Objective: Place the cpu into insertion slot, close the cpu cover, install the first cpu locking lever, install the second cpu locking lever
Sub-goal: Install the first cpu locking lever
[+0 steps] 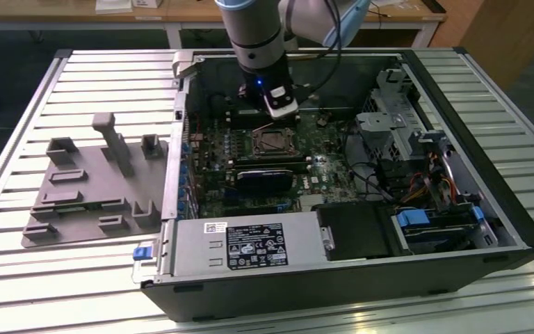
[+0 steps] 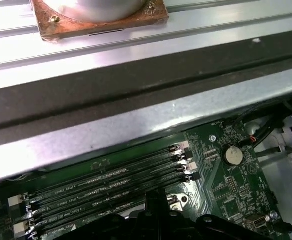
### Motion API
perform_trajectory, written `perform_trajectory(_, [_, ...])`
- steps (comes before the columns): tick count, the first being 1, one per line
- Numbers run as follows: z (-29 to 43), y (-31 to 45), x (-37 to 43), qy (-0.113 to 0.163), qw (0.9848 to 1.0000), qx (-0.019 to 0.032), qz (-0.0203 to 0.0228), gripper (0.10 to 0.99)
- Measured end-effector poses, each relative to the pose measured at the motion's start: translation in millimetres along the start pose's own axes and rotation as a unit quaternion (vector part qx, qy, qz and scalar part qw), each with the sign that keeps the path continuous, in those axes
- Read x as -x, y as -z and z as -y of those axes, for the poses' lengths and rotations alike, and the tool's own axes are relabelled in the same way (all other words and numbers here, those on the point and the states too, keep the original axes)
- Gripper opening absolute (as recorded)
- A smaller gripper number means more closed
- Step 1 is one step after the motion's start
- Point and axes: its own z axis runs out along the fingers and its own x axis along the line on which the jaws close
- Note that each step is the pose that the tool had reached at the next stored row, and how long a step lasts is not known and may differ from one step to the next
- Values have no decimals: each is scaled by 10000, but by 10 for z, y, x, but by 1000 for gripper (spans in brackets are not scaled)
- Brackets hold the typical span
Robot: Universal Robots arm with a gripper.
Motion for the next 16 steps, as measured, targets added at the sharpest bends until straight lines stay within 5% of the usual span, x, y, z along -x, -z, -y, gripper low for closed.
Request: perform_trajectory(16, [-81,-51,-42,-317,9994,-61,84,106])
